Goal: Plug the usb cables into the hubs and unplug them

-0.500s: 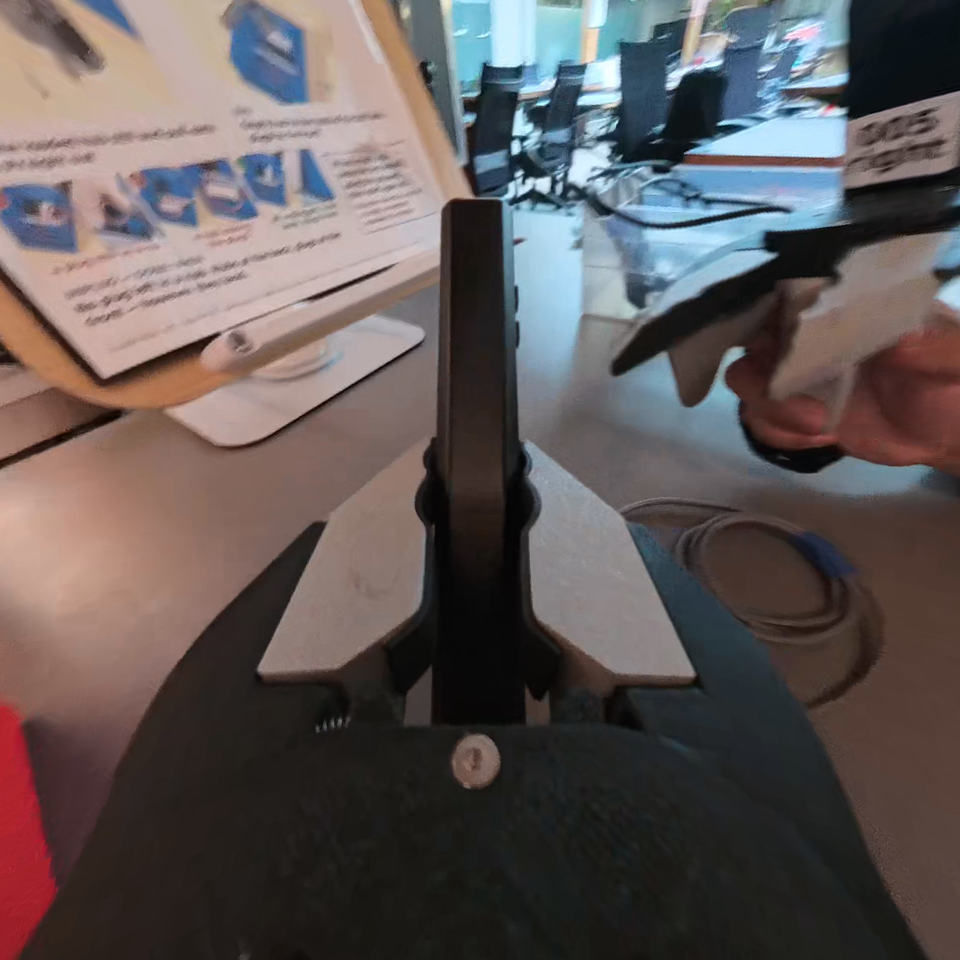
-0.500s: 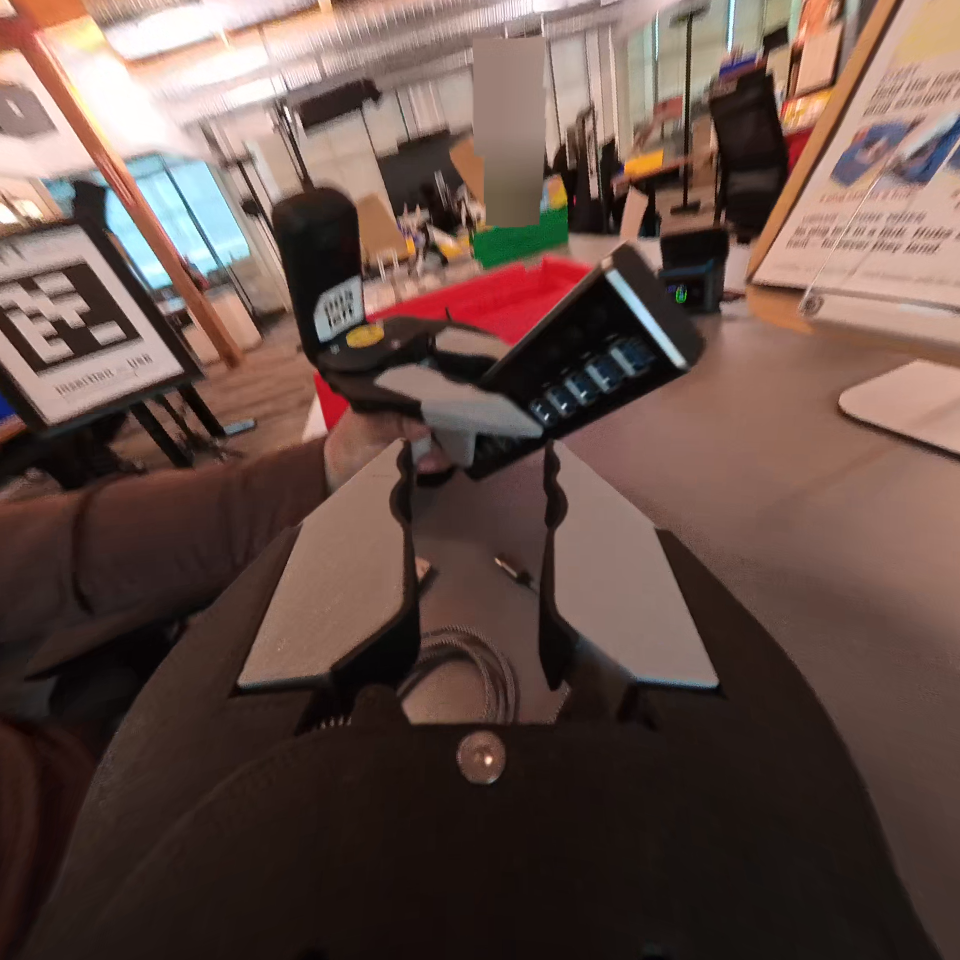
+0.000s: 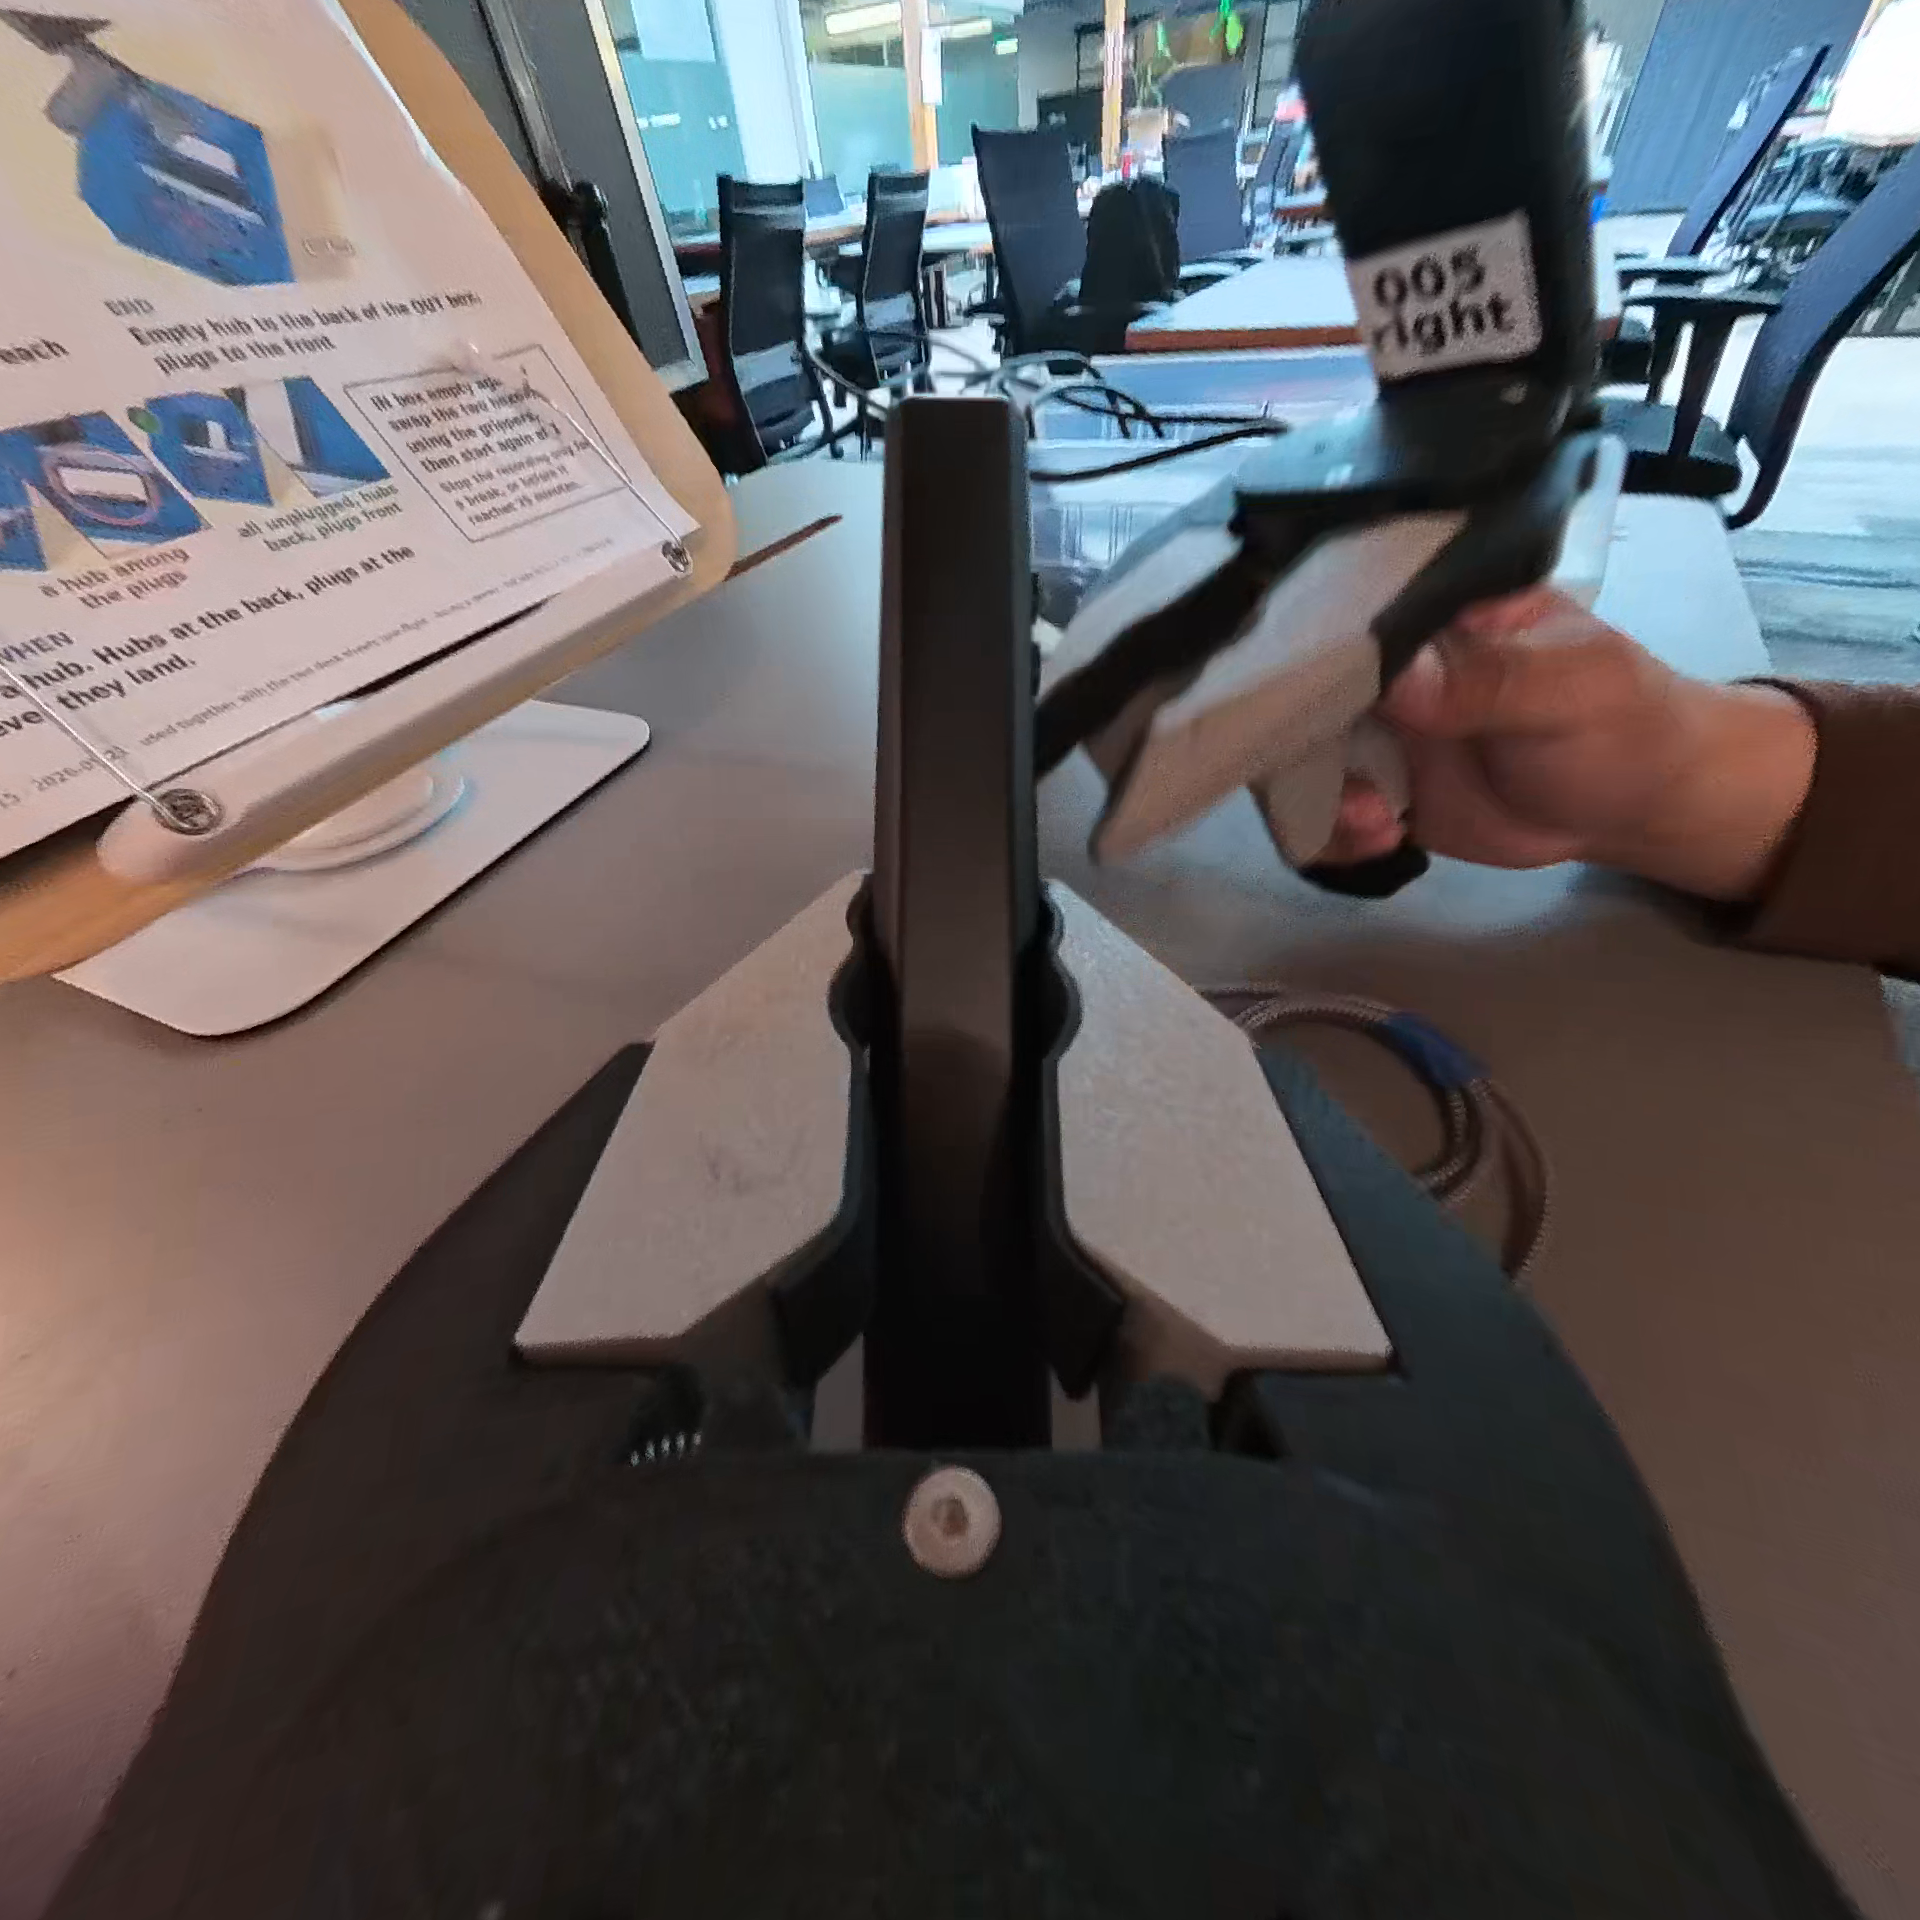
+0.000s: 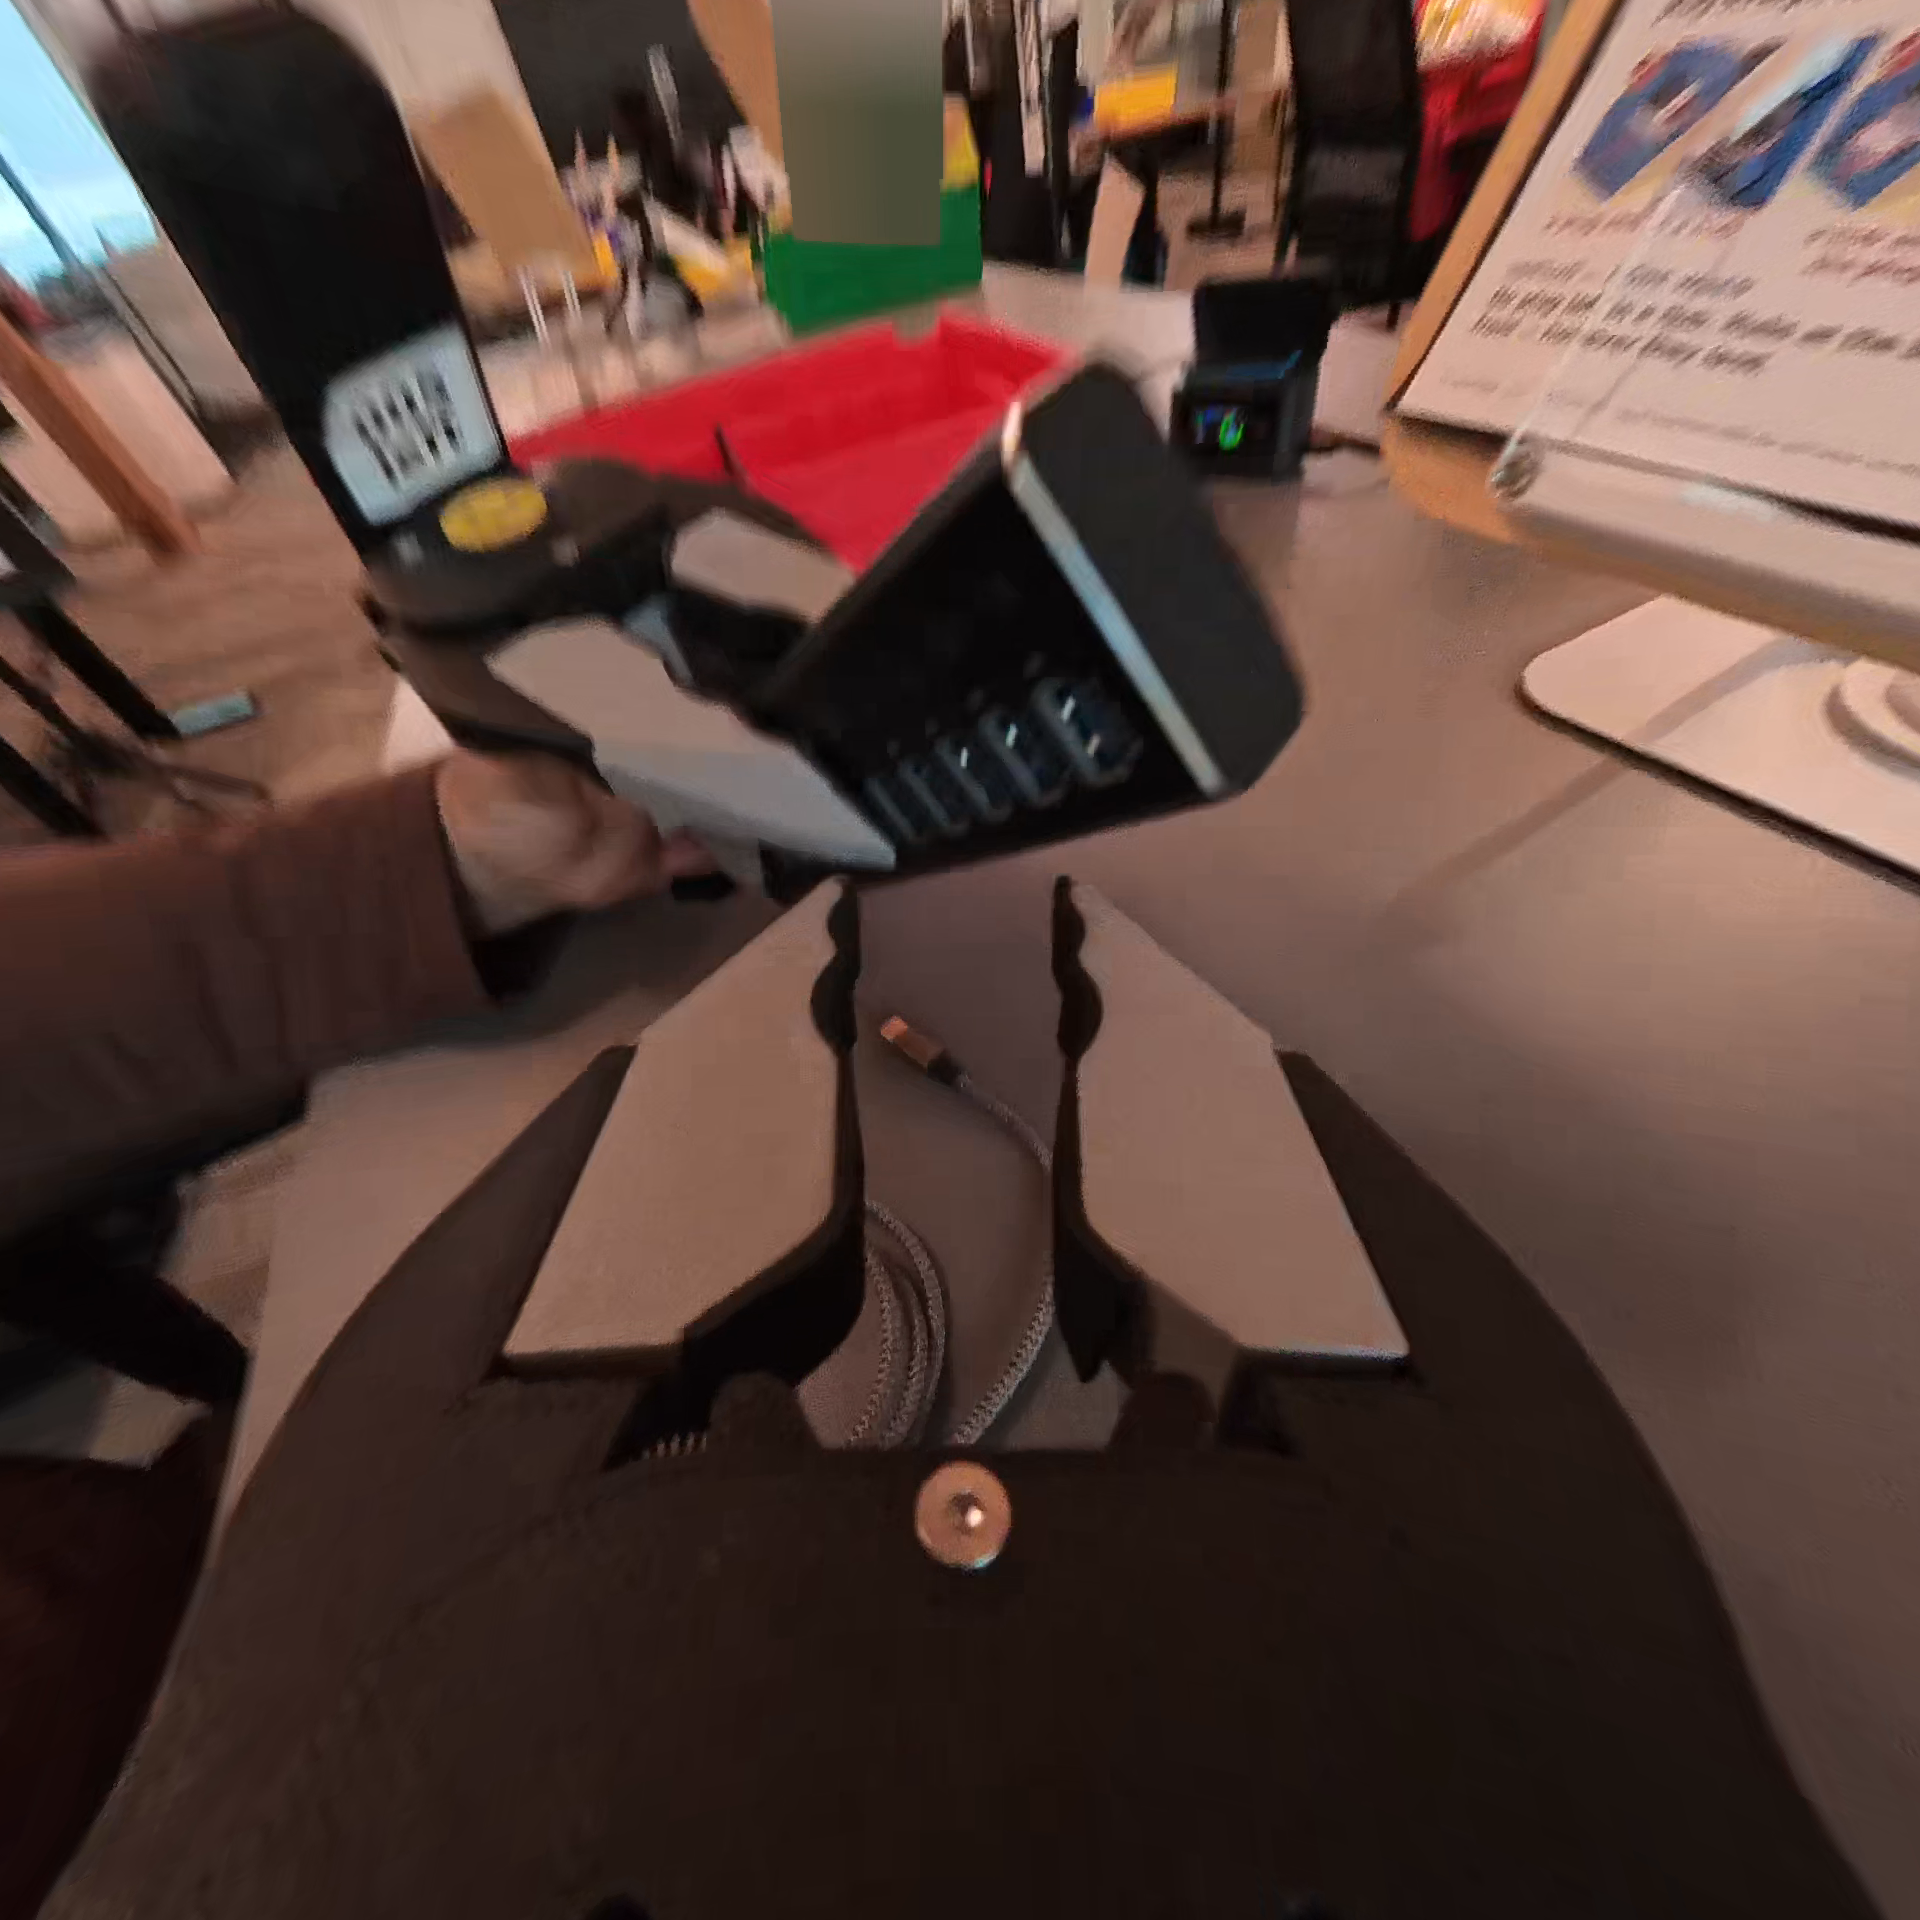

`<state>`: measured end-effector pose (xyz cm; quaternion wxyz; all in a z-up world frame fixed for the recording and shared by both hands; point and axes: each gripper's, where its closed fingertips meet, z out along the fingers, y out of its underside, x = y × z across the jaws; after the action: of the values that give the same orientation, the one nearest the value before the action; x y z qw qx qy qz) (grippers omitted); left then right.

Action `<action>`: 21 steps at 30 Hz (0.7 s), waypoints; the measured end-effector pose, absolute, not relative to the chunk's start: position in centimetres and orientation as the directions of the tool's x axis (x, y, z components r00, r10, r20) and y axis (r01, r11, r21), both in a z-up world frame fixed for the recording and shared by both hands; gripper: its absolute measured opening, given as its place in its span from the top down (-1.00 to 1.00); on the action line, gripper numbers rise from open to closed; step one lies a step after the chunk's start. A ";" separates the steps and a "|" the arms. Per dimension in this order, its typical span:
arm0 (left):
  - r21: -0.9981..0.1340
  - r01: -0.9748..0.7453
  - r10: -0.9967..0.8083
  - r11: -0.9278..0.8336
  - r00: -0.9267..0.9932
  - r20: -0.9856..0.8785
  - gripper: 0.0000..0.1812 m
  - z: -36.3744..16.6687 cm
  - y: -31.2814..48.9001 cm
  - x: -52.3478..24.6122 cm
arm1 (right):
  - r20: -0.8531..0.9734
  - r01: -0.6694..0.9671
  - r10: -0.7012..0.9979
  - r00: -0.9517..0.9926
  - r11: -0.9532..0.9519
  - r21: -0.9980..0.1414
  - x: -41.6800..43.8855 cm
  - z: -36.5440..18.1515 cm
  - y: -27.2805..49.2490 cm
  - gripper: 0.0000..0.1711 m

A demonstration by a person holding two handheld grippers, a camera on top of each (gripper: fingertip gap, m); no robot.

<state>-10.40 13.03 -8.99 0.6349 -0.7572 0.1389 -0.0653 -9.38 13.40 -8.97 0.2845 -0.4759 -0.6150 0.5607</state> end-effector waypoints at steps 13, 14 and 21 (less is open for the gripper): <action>-0.934 -0.165 -0.266 -0.317 0.961 -0.080 0.70 -12.2 13.7 -11.1 | -0.024 0.135 0.969 -0.248 0.010 -0.991 -10.1 -7.0 14.6 0.89; -0.932 -0.167 -0.264 -0.320 0.961 -0.082 0.70 -12.2 13.7 -11.0 | -0.023 0.119 0.968 -0.248 0.007 -0.993 -10.1 -6.8 14.5 0.89; -0.913 -0.176 -0.253 -0.368 0.964 -0.084 0.70 -13.0 13.8 -11.3 | -0.009 0.052 0.962 -0.273 0.006 -0.999 -10.7 -5.8 13.5 0.91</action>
<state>-11.25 13.76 -13.00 0.5470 -0.8263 0.1299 -0.0350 -10.67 13.52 -5.85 0.4125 -0.4397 -0.5768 0.5512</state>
